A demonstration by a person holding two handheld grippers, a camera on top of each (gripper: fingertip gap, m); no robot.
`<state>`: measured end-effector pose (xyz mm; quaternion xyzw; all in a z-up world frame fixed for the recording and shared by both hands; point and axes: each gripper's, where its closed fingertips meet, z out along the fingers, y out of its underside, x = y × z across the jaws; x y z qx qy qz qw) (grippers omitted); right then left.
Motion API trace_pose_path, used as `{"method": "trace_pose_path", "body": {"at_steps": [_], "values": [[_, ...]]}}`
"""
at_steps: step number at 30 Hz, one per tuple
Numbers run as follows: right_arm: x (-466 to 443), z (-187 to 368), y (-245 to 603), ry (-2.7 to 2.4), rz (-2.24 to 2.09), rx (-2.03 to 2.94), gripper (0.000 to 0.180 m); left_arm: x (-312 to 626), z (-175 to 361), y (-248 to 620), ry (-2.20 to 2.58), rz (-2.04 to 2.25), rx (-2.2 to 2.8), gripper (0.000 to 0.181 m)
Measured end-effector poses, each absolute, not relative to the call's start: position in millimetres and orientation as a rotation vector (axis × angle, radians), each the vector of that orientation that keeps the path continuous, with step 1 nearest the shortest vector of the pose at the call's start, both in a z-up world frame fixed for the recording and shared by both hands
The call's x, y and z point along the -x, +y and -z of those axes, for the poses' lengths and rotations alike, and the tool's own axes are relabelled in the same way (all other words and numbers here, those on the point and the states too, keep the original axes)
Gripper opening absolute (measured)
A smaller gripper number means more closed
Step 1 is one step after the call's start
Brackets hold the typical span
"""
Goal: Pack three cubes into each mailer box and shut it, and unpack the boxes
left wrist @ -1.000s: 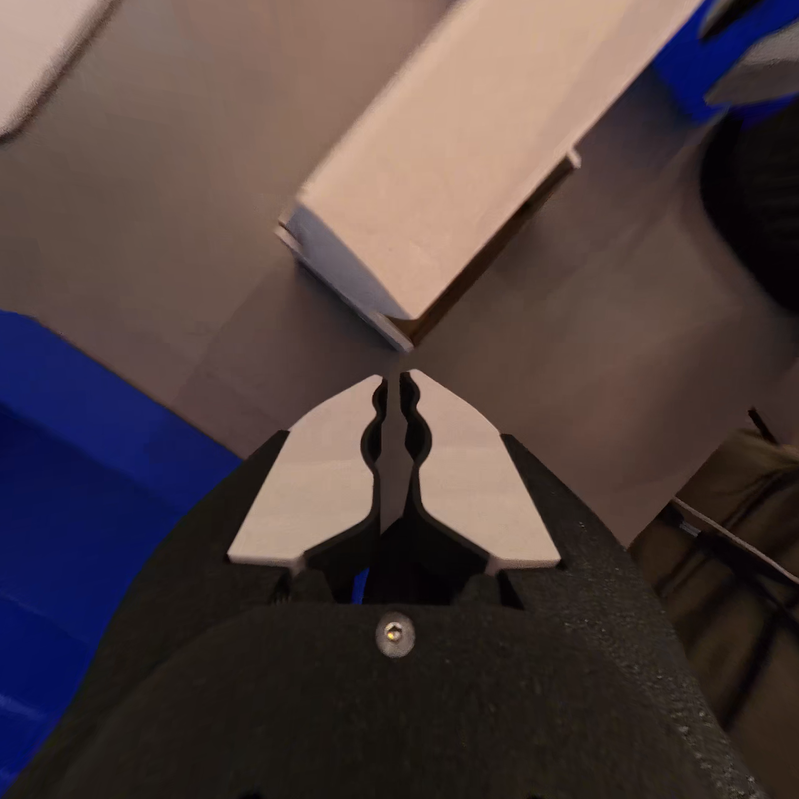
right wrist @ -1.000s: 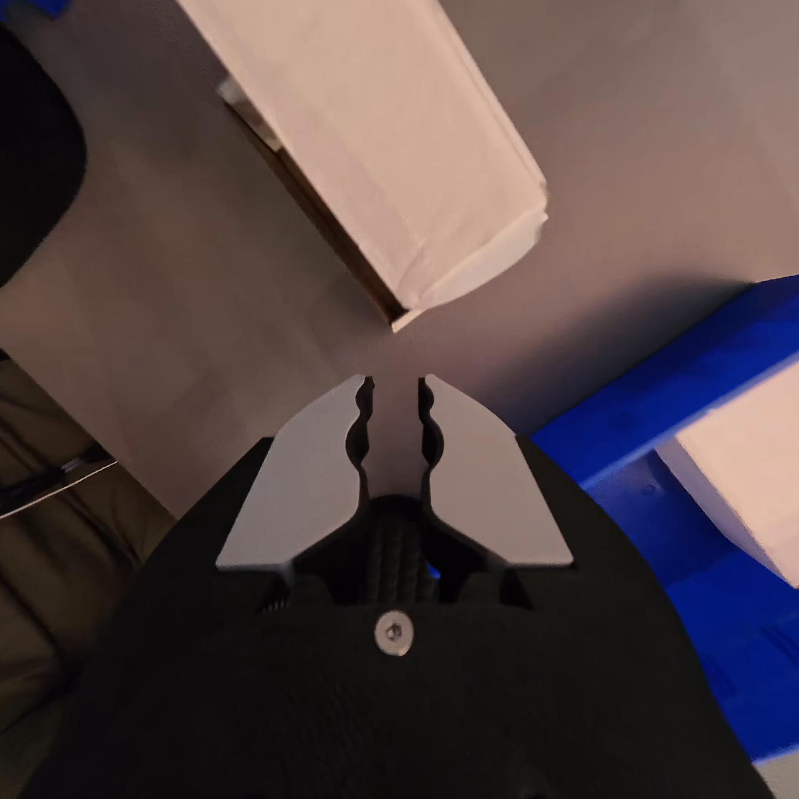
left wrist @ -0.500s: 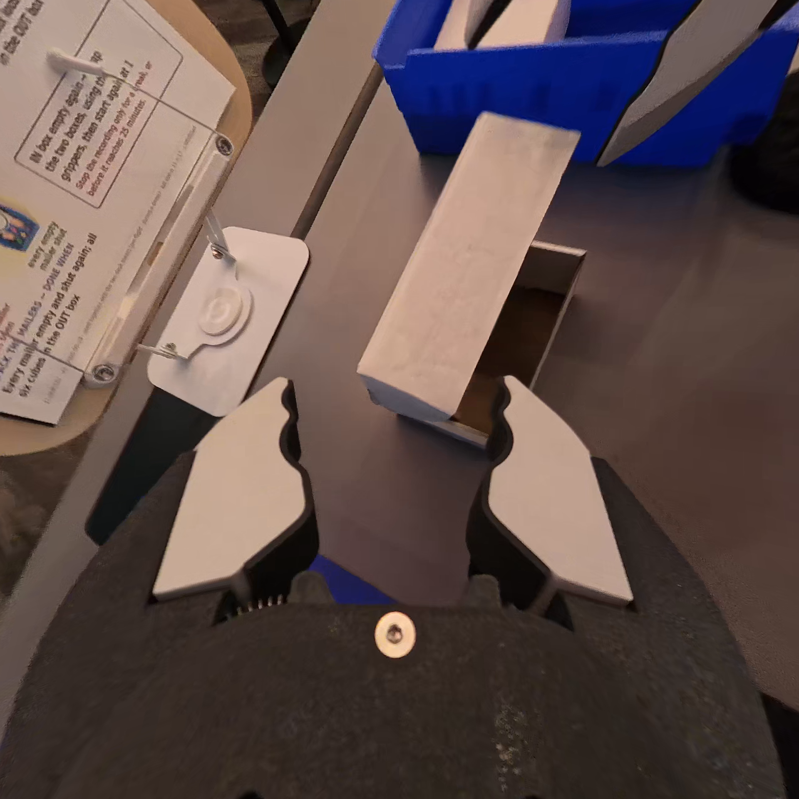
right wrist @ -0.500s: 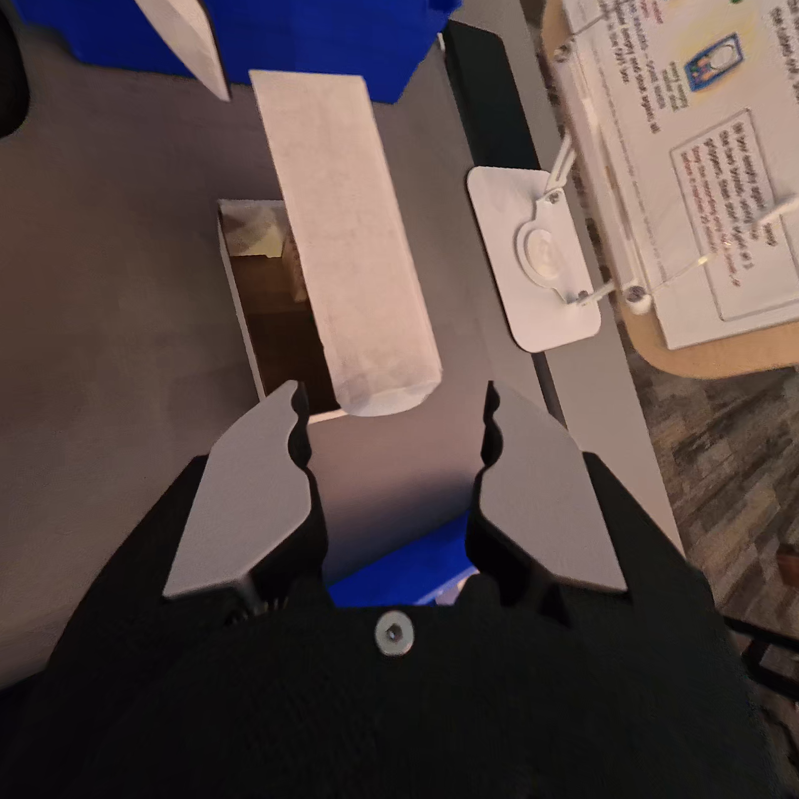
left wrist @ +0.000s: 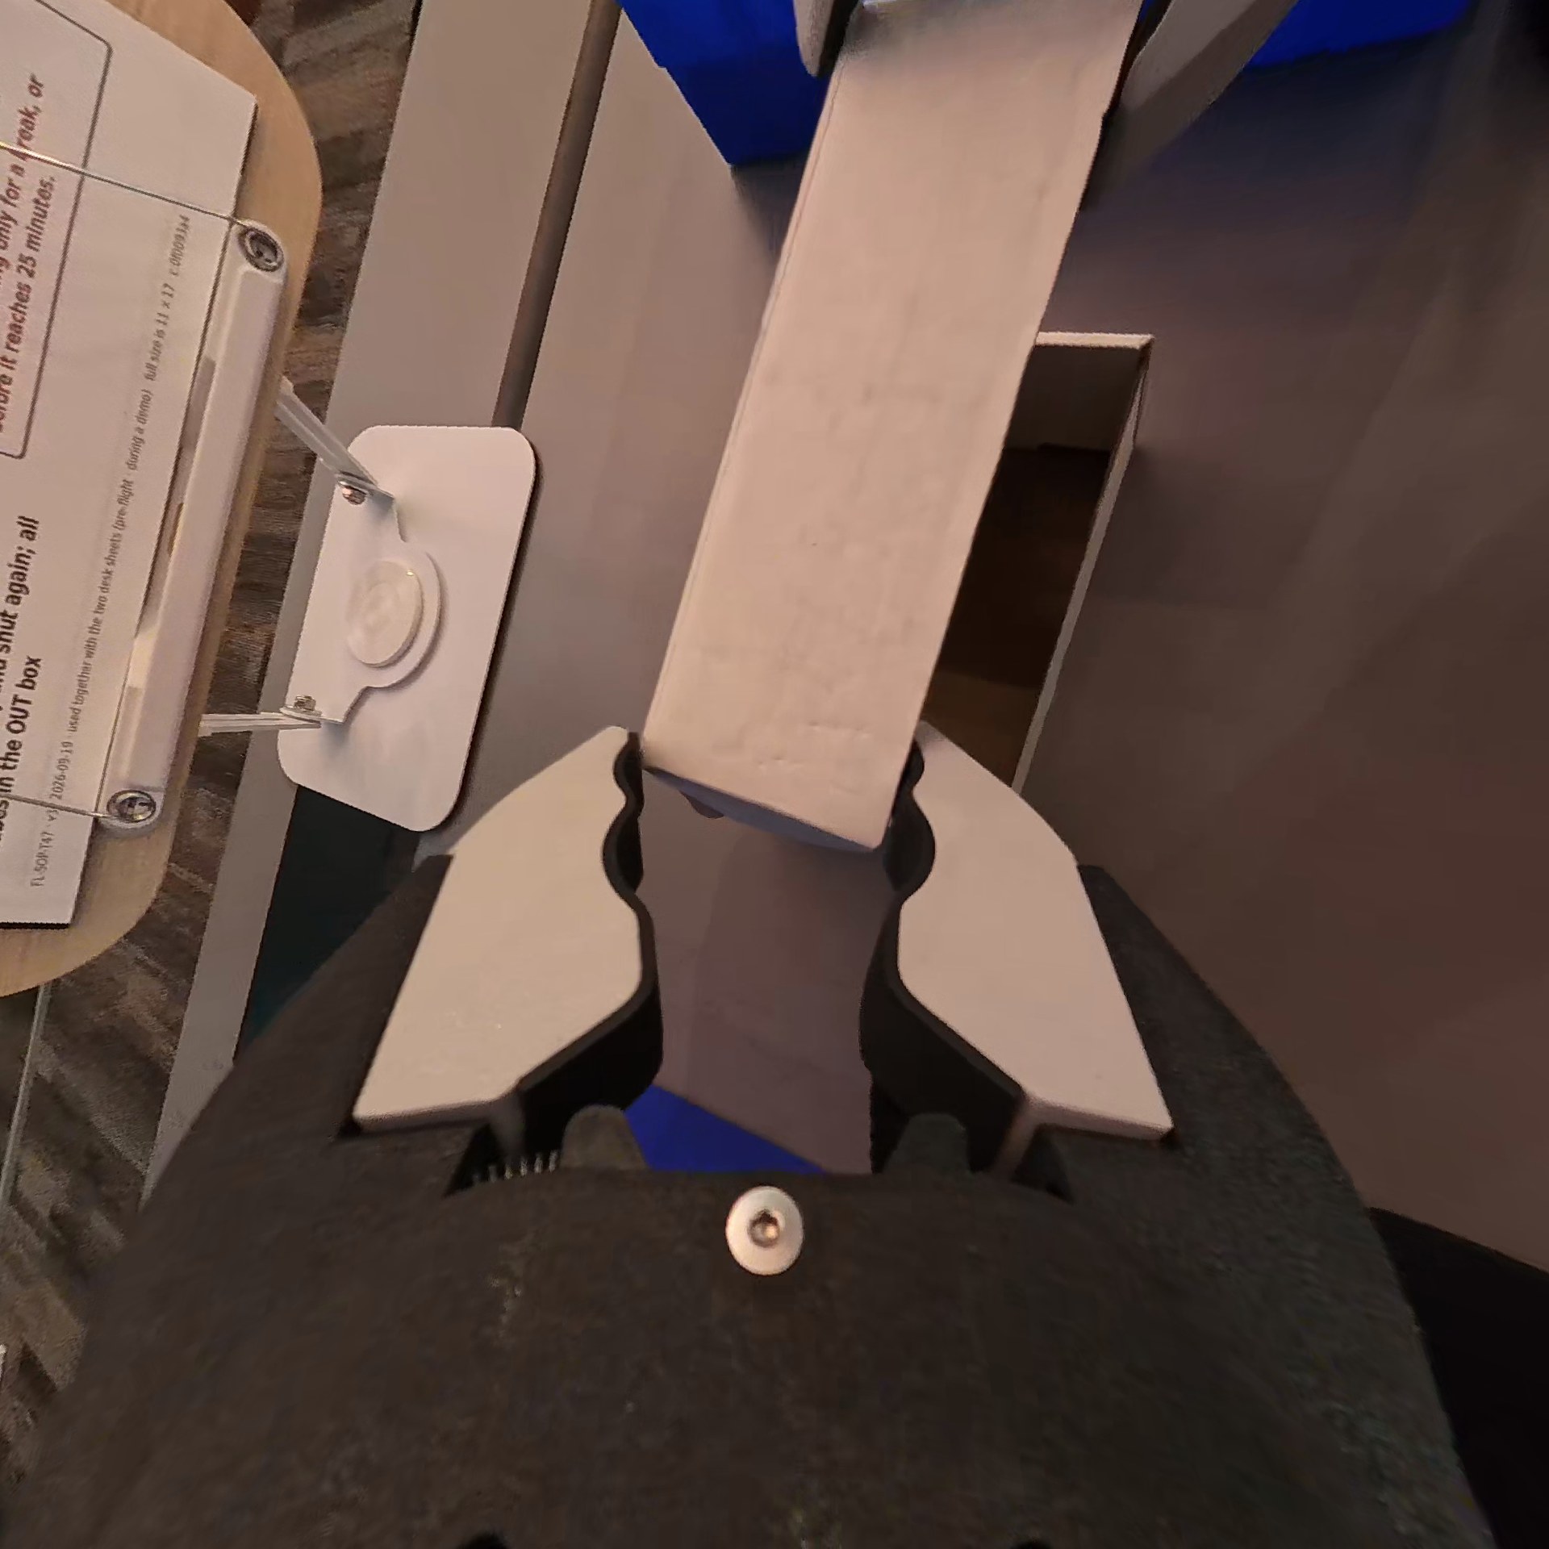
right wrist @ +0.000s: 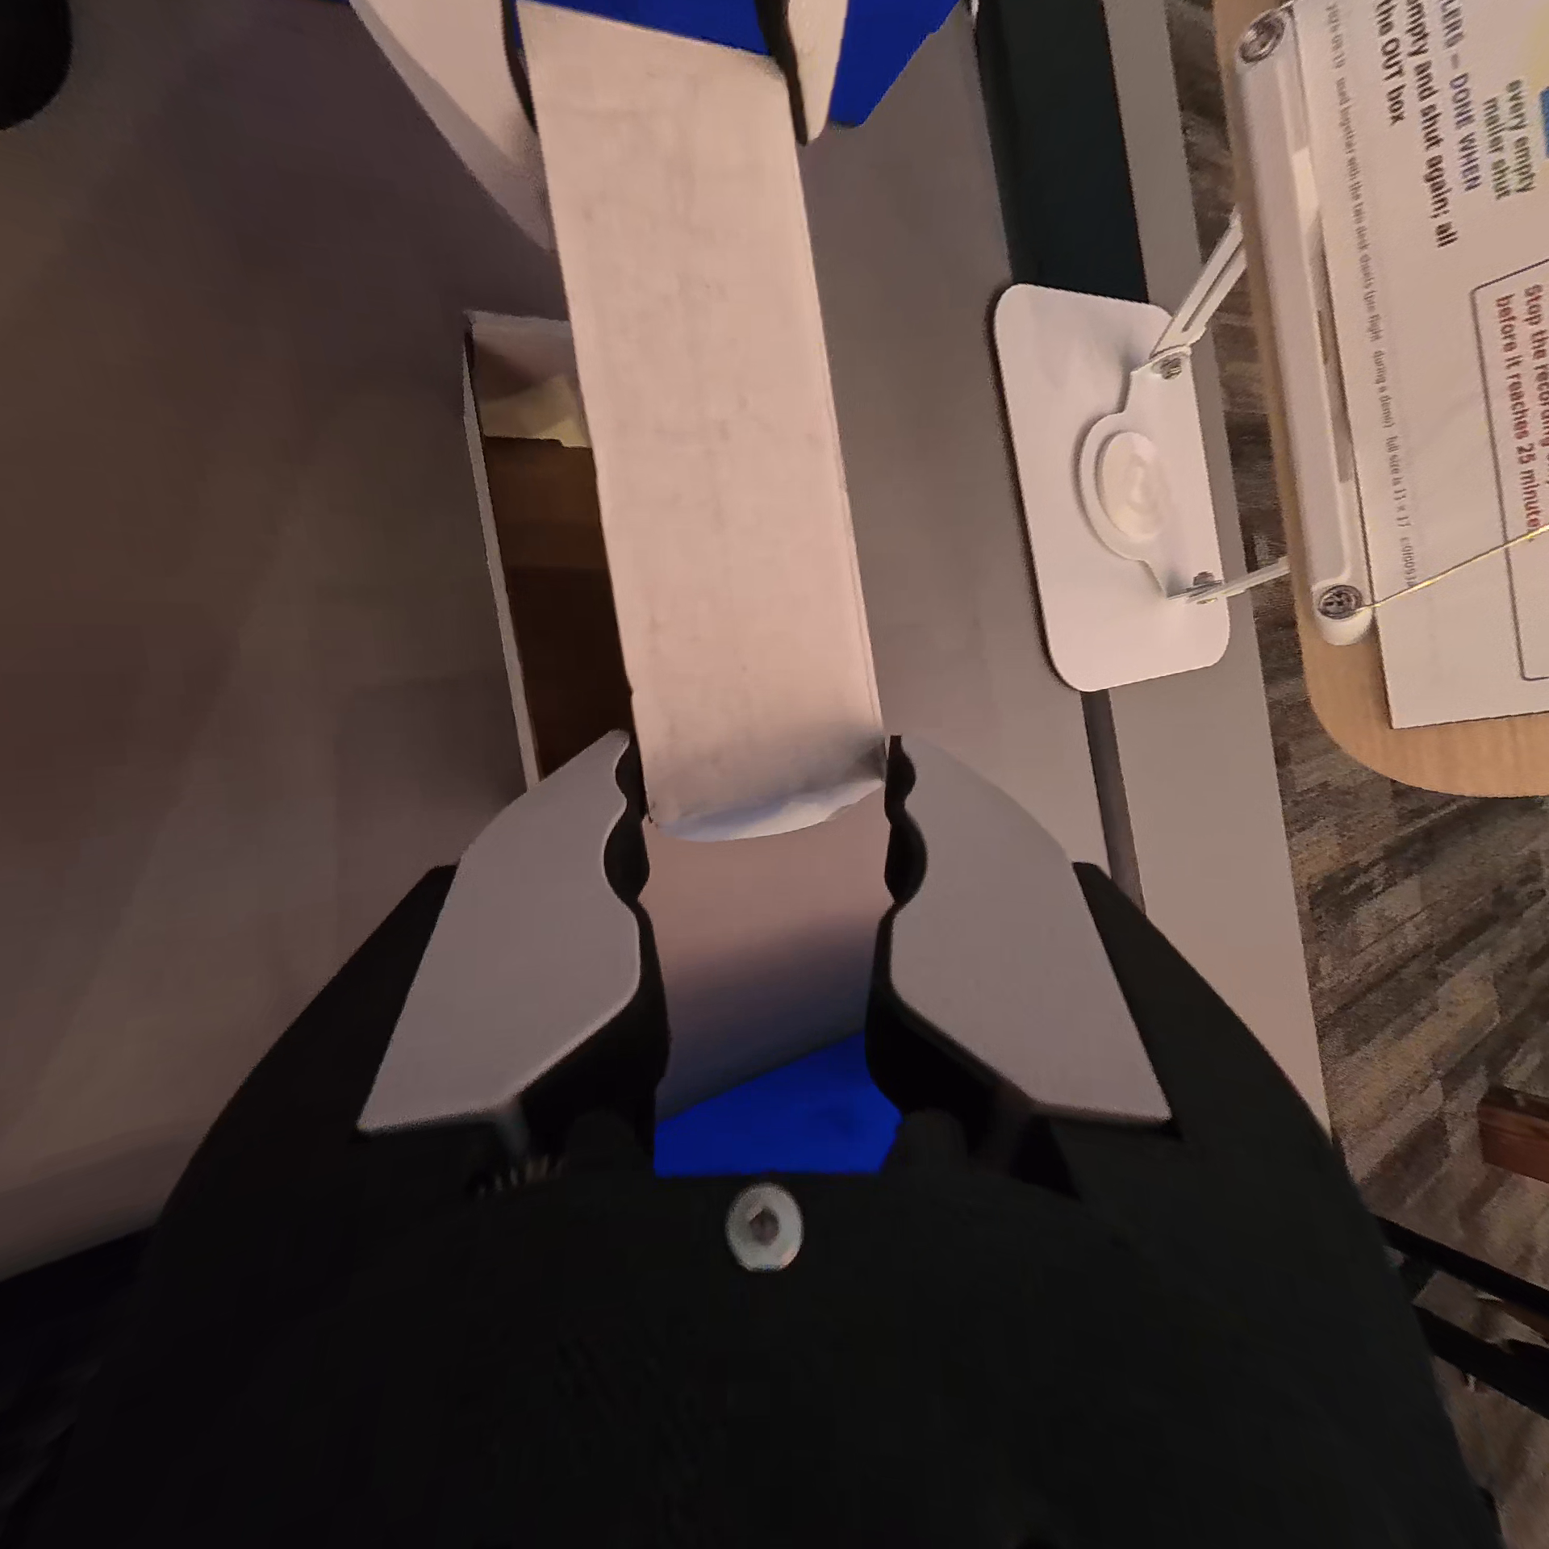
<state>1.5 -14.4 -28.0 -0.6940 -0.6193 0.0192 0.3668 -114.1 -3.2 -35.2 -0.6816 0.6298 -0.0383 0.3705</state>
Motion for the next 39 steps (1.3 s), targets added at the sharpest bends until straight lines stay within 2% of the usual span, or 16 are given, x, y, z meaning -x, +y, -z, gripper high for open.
{"method": "trace_pose_path", "body": {"at_steps": [14,17,20,24,30,34,39], "values": [[2,56,-57,-1.784,-0.082,1.985,0.057,122,62,-44,1.837,0.210,1.884,0.063],[2,65,-68,-1.839,-0.133,2.041,0.052,124,74,-54,1.903,0.226,1.936,0.064],[3,72,-77,-1.879,-0.186,2.087,0.037,126,86,-63,1.958,0.256,2.012,0.059],[1,81,-78,-1.897,-0.183,2.136,0.039,126,88,-61,1.971,0.236,2.006,0.060],[-3,65,-80,-1.799,-0.195,2.114,0.049,141,68,-60,1.821,0.209,2.050,0.073],[-9,47,-78,-1.529,-0.174,2.107,0.052,141,55,-66,1.556,0.215,2.079,0.062],[-9,70,-80,-1.178,-0.112,2.010,0.053,134,76,-77,1.215,0.258,2.084,0.066]]}}
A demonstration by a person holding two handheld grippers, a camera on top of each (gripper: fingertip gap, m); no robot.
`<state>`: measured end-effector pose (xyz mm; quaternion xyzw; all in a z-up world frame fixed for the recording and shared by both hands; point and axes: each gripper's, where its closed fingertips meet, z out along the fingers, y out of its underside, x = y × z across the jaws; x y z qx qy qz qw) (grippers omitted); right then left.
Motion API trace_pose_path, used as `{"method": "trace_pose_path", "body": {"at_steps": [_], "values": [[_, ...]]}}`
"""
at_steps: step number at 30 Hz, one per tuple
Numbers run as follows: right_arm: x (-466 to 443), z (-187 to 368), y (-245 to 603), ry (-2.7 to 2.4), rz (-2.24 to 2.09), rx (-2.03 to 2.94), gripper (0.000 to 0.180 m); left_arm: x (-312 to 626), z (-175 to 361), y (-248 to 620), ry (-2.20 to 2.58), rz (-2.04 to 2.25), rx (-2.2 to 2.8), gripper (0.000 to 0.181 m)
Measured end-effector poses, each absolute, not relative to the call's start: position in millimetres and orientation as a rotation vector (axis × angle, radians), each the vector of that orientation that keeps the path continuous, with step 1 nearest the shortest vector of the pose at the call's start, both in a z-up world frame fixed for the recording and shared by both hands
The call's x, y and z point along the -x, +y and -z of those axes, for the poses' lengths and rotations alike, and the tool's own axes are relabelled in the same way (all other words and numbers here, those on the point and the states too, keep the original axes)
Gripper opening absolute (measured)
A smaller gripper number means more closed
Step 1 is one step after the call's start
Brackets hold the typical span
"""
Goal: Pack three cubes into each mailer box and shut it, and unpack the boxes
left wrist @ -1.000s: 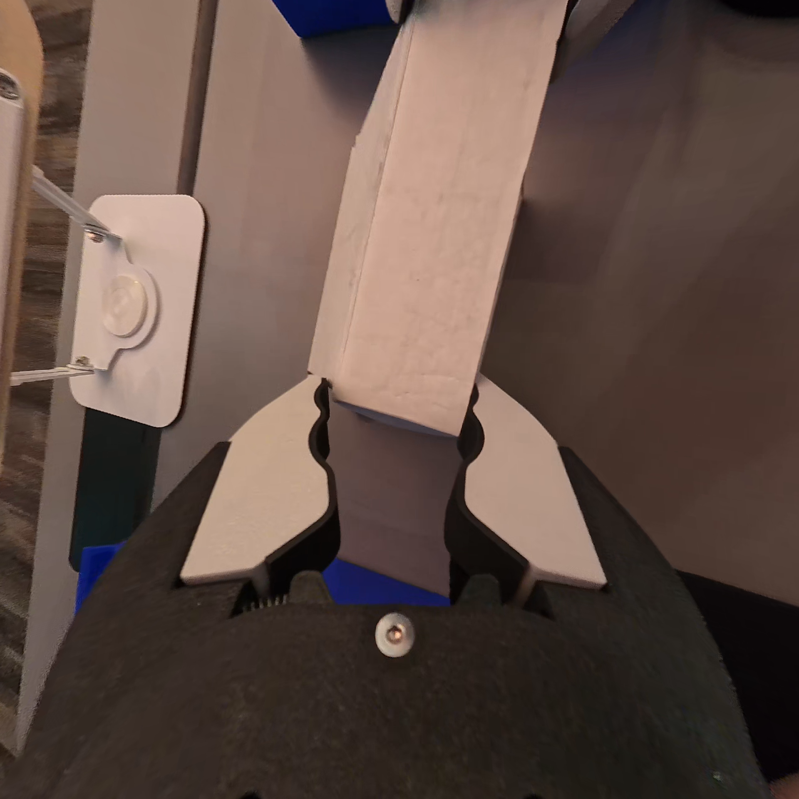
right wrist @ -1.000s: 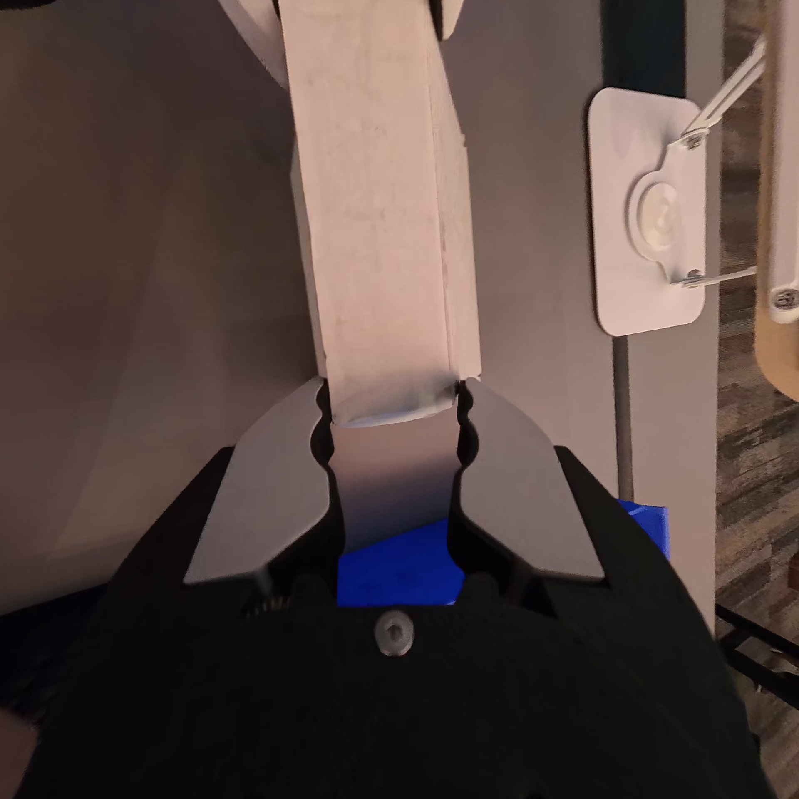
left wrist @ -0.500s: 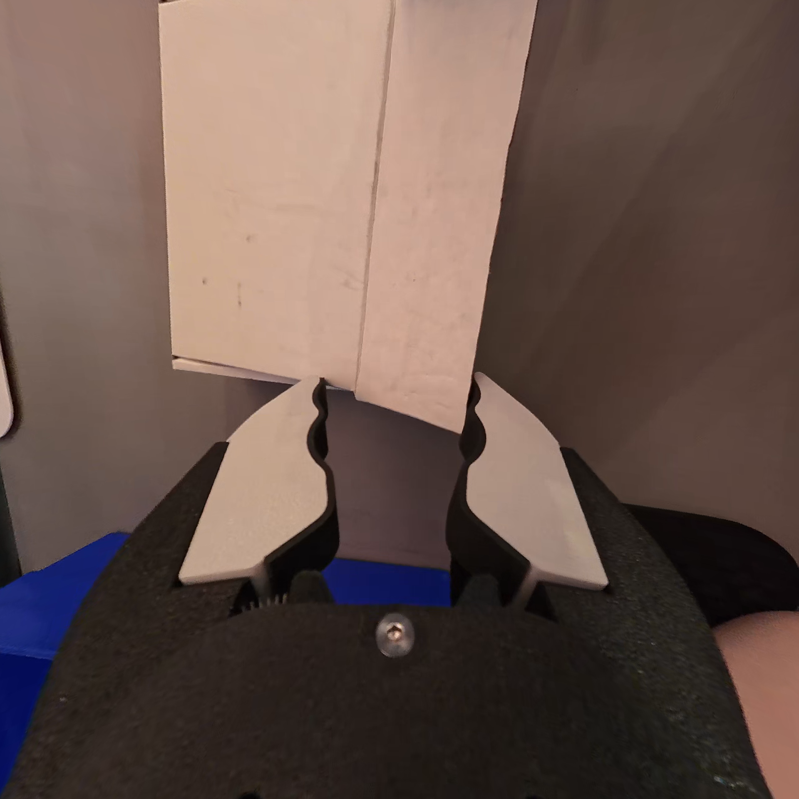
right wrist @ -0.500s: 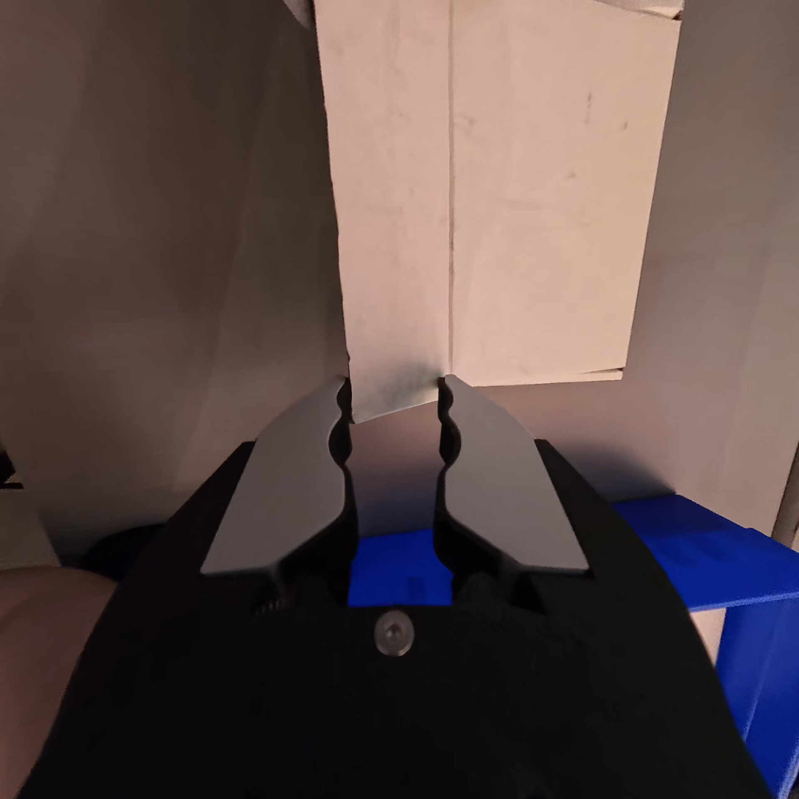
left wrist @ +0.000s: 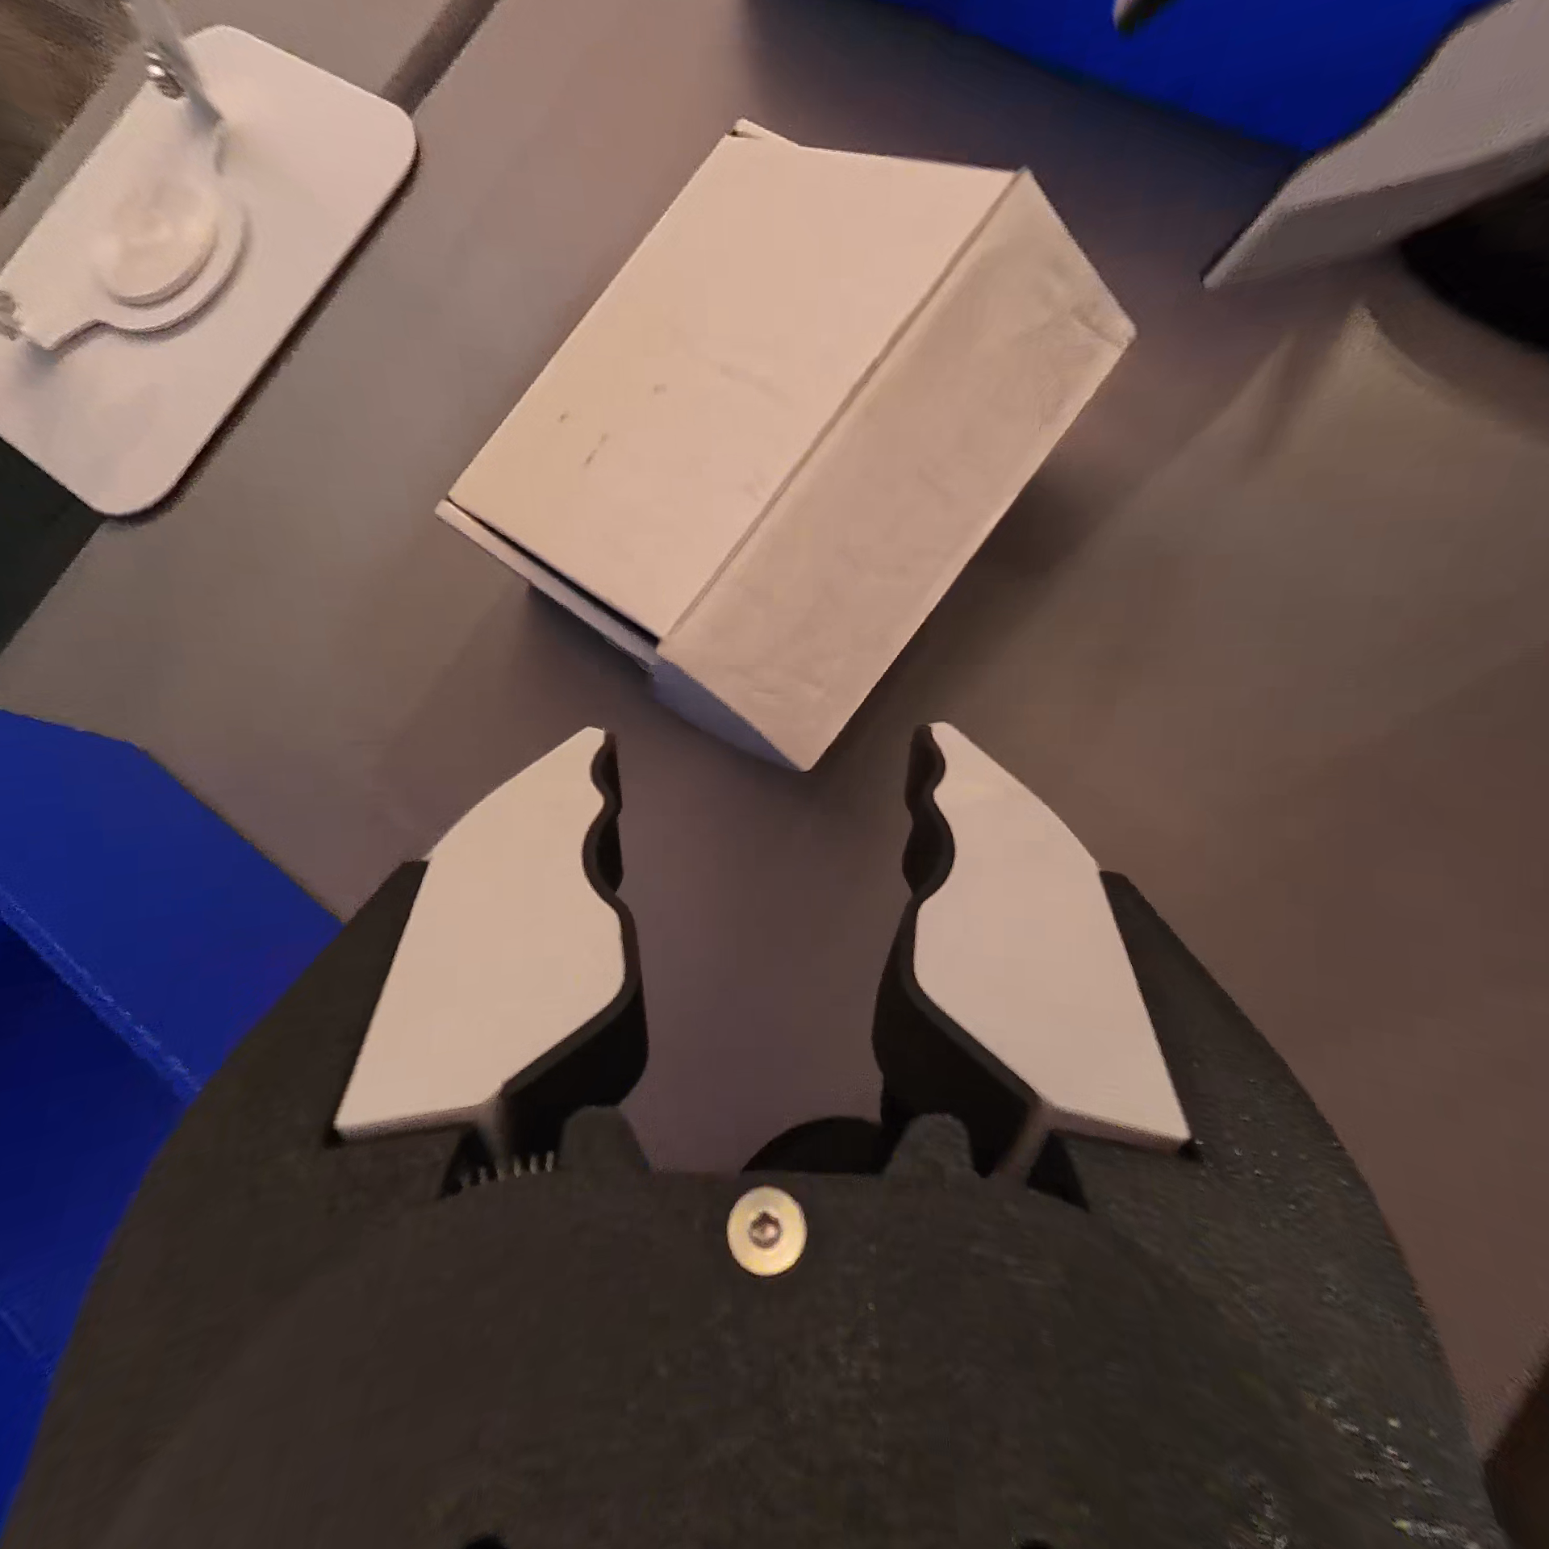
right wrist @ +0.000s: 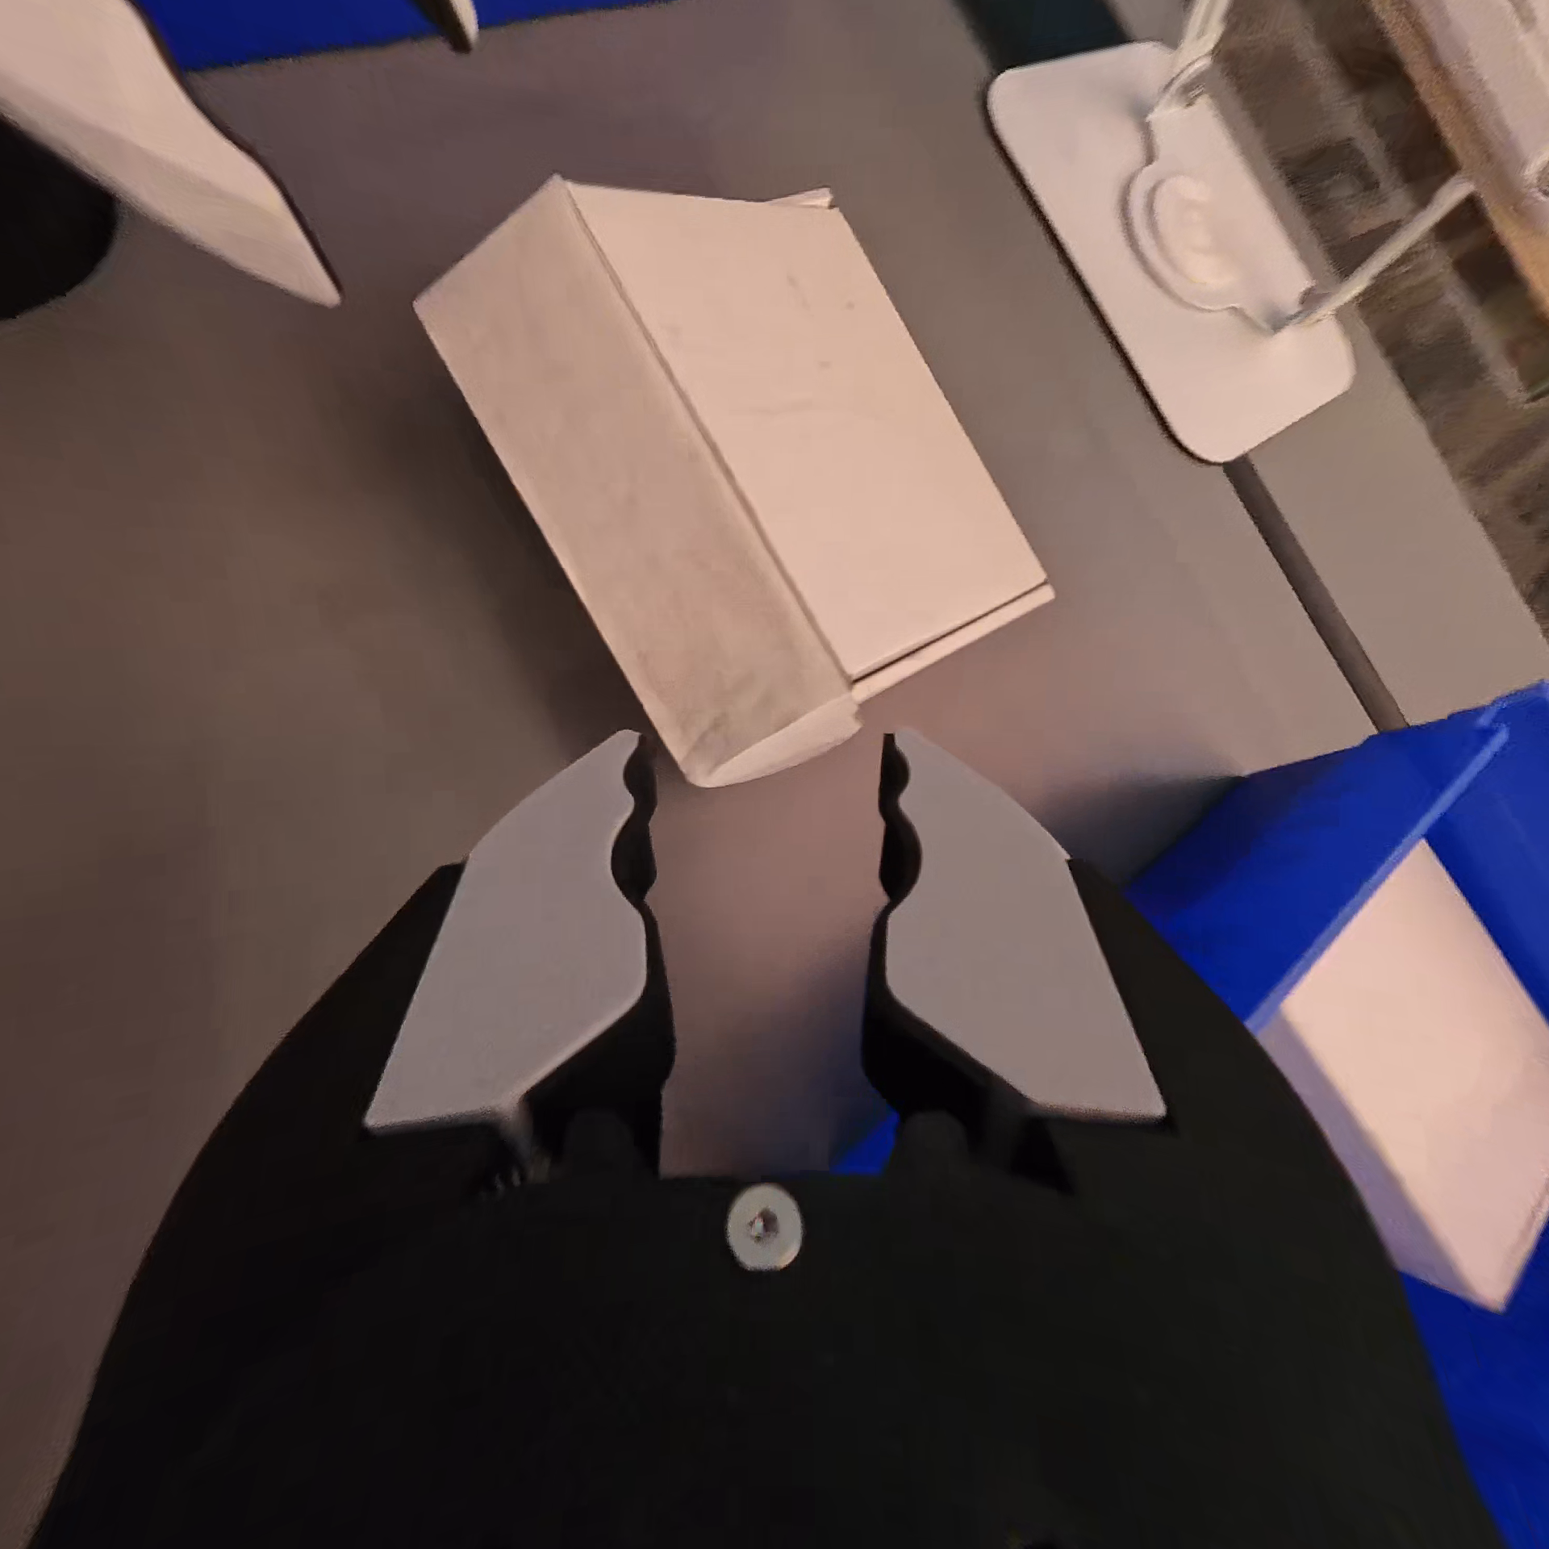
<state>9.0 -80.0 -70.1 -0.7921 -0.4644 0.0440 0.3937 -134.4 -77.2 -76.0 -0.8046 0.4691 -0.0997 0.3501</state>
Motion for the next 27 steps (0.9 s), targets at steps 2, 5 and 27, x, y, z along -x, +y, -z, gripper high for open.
{"method": "trace_pose_path", "body": {"at_steps": [2,5,27], "values": [[-6,83,-75,-1.075,-0.045,1.937,0.053,132,90,-75,1.164,0.195,2.066,0.064],[-12,106,-71,-1.064,0.129,1.913,0.054,137,114,-68,1.186,0.013,2.104,0.065],[-3,98,-81,-0.920,-0.092,1.887,0.013,125,121,-73,1.070,0.315,2.090,0.015]]}}
